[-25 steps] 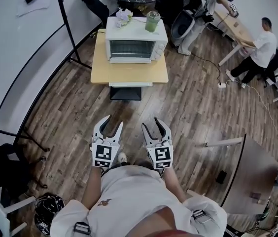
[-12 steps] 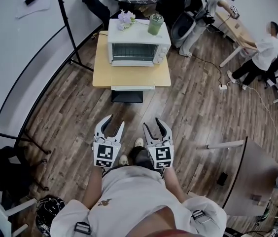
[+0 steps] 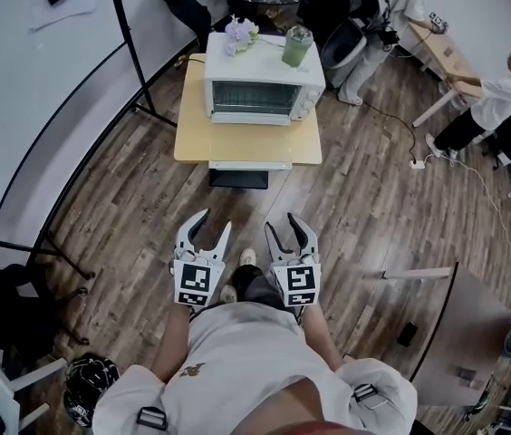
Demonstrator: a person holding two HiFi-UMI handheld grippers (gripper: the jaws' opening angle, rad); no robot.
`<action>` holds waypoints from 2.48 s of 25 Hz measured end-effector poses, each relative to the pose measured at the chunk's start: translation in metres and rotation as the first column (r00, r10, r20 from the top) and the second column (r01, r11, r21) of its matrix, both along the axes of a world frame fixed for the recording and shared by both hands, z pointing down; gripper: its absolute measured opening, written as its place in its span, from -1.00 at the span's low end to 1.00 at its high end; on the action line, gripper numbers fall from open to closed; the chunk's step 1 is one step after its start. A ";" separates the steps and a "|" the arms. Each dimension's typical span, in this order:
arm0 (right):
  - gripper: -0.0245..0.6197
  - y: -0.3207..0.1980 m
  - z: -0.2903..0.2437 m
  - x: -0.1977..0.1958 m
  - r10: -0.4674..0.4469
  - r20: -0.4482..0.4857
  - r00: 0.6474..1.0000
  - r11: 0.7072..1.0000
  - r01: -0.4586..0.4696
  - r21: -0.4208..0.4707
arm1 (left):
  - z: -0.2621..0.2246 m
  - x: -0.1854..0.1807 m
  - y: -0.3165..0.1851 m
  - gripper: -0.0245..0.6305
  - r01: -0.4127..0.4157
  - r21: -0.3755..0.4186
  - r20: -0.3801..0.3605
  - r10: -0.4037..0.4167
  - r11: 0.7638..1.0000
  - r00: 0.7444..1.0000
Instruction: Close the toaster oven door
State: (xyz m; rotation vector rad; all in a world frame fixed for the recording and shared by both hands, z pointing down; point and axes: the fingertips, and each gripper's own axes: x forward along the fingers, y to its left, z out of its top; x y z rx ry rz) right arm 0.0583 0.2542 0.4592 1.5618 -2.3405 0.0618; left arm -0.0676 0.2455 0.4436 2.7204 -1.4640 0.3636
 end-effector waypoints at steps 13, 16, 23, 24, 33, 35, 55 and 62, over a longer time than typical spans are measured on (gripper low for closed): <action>-0.27 -0.056 0.002 0.016 0.002 -0.008 1.000 1.000 -0.002 -0.020 | 0.001 0.018 -0.061 -0.39 -0.006 -0.009 -0.001 0.006 1.000 1.000; -0.27 -0.071 0.000 0.020 0.007 -0.011 1.000 1.000 -0.007 -0.016 | 0.001 0.022 -0.073 -0.39 -0.004 -0.009 0.000 0.004 1.000 1.000; -0.27 -0.100 -0.002 0.027 -0.024 -0.006 1.000 0.999 0.024 -0.021 | -0.004 0.029 -0.101 -0.39 0.016 -0.007 0.007 -0.016 1.000 1.000; -0.27 -0.105 -0.004 0.029 -0.025 -0.006 1.000 1.000 0.025 -0.018 | -0.005 0.031 -0.105 -0.39 0.019 -0.005 0.008 -0.019 1.000 1.000; -0.28 -0.135 -0.006 0.047 -0.052 0.002 0.999 0.998 0.052 -0.021 | -0.010 0.052 -0.131 -0.40 0.040 0.002 0.016 -0.040 0.999 0.999; -0.28 -0.141 -0.008 0.050 -0.063 0.008 0.998 0.998 0.063 -0.015 | -0.012 0.058 -0.135 -0.39 0.045 0.008 0.022 -0.046 0.999 0.999; -0.28 -0.186 0.025 0.041 -0.170 0.026 0.985 0.982 0.171 -0.084 | 0.008 0.052 -0.163 -0.40 0.150 -0.048 0.034 -0.149 0.987 0.988; -0.29 -0.212 0.031 0.053 -0.127 0.005 0.992 0.987 0.126 -0.095 | 0.015 0.054 -0.195 -0.40 0.122 -0.053 0.023 -0.121 0.991 0.992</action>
